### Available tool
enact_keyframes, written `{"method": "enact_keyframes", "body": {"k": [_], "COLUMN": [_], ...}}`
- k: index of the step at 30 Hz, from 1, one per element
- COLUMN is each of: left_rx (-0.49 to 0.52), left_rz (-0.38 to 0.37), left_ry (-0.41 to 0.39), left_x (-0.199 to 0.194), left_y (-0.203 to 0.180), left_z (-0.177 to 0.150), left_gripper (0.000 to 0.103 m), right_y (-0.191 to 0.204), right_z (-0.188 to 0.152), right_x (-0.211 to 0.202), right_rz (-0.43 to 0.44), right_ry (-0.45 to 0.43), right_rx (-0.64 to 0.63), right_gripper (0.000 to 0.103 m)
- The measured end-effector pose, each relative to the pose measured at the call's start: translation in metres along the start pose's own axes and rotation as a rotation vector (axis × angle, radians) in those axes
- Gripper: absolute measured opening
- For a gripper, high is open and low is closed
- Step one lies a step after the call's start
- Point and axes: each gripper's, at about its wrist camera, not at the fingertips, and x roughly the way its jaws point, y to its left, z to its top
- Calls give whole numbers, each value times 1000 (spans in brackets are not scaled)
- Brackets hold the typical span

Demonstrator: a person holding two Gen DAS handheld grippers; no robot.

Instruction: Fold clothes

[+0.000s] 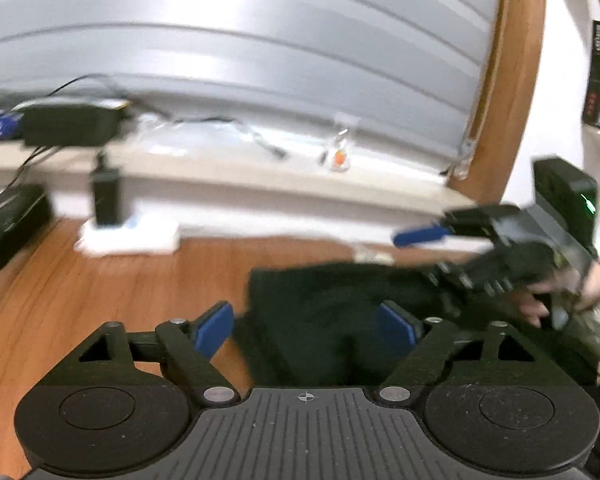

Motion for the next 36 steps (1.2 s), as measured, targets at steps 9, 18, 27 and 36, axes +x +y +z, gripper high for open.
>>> {"method": "enact_keyframes", "body": {"k": [9, 18, 27, 36], "left_rx": [86, 262, 260, 283], "left_rz": [-85, -25, -9, -36], "left_ry": [6, 94, 133, 127], "left_x": [105, 197, 213, 213], "left_y": [-80, -129, -110, -113], "left_z": [38, 4, 1, -3], "left_gripper": [93, 97, 93, 100], "right_y": [-64, -107, -132, -160], "right_z": [-110, -202, -293, -395], "right_x": [-128, -239, -392, -518], "right_rz": [-241, -537, -974, -1270], "right_ry": [77, 67, -13, -165], "right_rx": [153, 362, 560, 935], "right_gripper": [63, 63, 34, 44]}}
